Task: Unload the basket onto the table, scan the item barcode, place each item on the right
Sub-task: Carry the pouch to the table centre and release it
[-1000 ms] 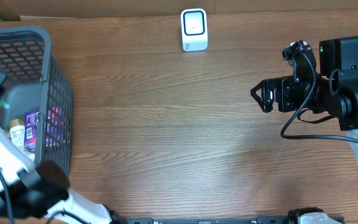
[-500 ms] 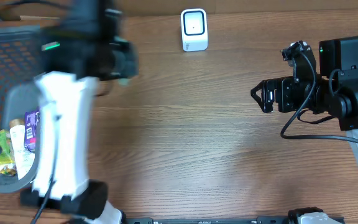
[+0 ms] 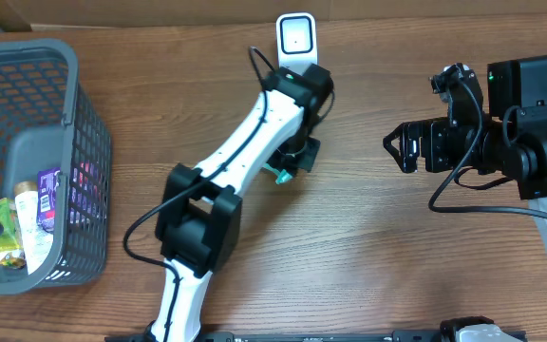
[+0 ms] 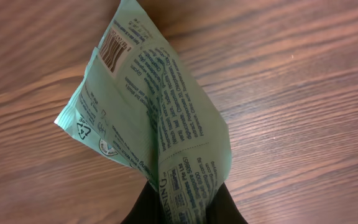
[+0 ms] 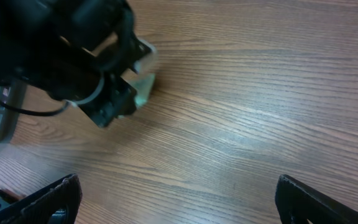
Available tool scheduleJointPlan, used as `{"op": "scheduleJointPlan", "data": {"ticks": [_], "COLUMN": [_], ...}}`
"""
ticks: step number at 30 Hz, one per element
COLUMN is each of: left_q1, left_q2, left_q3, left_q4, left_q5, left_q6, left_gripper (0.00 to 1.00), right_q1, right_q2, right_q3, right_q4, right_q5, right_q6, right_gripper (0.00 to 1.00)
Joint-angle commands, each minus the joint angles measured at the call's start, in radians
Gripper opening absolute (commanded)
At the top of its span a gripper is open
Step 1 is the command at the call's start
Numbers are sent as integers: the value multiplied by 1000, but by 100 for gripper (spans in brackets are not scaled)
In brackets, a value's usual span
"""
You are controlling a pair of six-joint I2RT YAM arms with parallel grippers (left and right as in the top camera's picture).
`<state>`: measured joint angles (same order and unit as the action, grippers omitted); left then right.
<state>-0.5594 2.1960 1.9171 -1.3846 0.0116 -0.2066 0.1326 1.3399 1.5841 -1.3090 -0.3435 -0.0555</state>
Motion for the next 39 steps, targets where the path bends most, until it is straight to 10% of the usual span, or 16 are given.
{"op": "scheduleJointPlan", "data": {"ticks": [1, 6, 21, 28, 31, 39], "left_q1": [-31, -43, 314, 663, 821, 1182], "left_q2": [6, 1, -106, -339, -411, -483], "left_q3": [2, 27, 640, 642, 621, 349], "left_q4": [5, -14, -305, -305, -305, -305], "left_q5": [23, 23, -28, -6, 26, 42], "left_q6": [69, 79, -160, -189, -191, -237], "left_gripper": [11, 59, 63, 65, 87, 87], "right_q1": [6, 6, 6, 6, 6, 6], "right_q2": [-4, -4, -4, -4, -4, 0], "right_q3": [20, 20, 20, 20, 20, 19], "right_q4": [6, 16, 17, 13, 12, 13], "right_q5": [-6, -6, -6, -6, -6, -6], "right_q6": [3, 3, 3, 3, 3, 3], "right_gripper": [100, 100, 100, 100, 100, 100]}}
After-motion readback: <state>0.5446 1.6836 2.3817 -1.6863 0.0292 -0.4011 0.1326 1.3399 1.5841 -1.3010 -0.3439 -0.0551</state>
